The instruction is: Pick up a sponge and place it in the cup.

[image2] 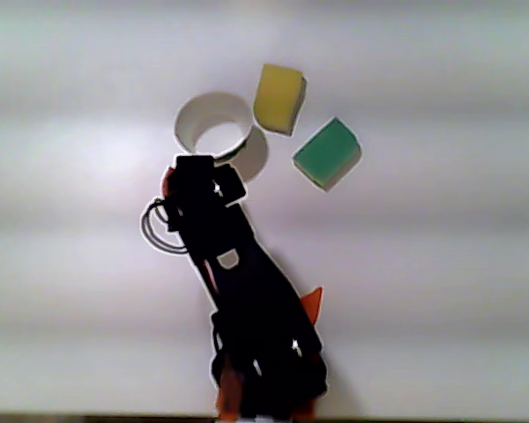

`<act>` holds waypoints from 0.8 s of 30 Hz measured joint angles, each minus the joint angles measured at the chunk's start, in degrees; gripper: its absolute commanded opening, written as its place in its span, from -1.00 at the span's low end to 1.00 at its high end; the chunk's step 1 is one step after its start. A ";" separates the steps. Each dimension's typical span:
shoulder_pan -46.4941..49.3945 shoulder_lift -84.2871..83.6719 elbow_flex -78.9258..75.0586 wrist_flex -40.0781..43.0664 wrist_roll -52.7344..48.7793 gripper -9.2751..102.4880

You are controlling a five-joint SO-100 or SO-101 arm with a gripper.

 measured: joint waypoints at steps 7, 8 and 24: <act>7.21 -2.64 -9.84 1.76 -7.38 -0.83; 8.09 -3.78 -10.90 1.76 -8.70 -0.83; 12.74 -19.95 -22.94 0.26 -13.80 -0.83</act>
